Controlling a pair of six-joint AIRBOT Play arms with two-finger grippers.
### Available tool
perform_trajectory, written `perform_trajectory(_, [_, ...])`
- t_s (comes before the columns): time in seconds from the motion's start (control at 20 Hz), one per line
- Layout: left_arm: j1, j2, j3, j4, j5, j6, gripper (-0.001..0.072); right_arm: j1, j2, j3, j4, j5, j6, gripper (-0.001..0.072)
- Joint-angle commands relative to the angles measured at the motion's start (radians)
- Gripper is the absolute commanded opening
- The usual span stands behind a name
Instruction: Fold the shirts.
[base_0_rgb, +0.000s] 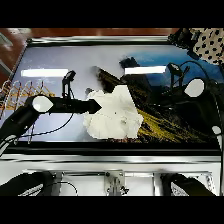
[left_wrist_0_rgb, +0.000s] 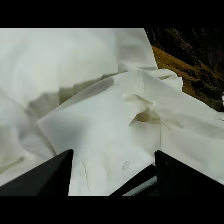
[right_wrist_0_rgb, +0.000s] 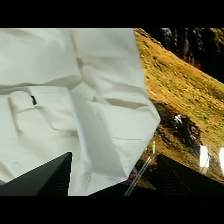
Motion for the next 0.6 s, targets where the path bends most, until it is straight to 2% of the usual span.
perform_trajectory(0.0, [-0.002,-0.106,0.001,-0.090,0.003,-0.010,0.0602,-0.047,-0.088,0.006,0.026,0.032,-0.055,0.0640])
perform_trajectory(0.1, [-0.002,-0.125,0.001,-0.090,0.011,-0.011,0.0595,-0.044,-0.113,0.006,0.047,0.031,-0.058,0.0640])
perform_trajectory(0.15, [0.000,-0.130,0.001,-0.089,0.022,-0.010,0.0503,-0.042,-0.124,0.006,0.056,0.031,-0.058,0.0641])
perform_trajectory(0.2, [0.002,-0.132,0.001,-0.088,0.032,0.005,0.0334,-0.042,-0.135,0.006,0.082,0.032,-0.068,0.0641])
perform_trajectory(0.25, [0.006,-0.132,0.001,-0.088,0.034,0.017,0.0263,-0.042,-0.148,0.006,0.114,0.033,-0.083,0.0641])
perform_trajectory(0.45, [0.066,-0.129,0.001,-0.085,-0.050,0.022,0.0269,-0.042,-0.185,0.006,0.189,0.068,-0.130,0.0641])
perform_trajectory(0.55, [0.107,-0.108,0.001,-0.085,-0.105,0.023,0.0500,-0.042,-0.186,0.006,0.182,0.077,-0.137,0.0641])
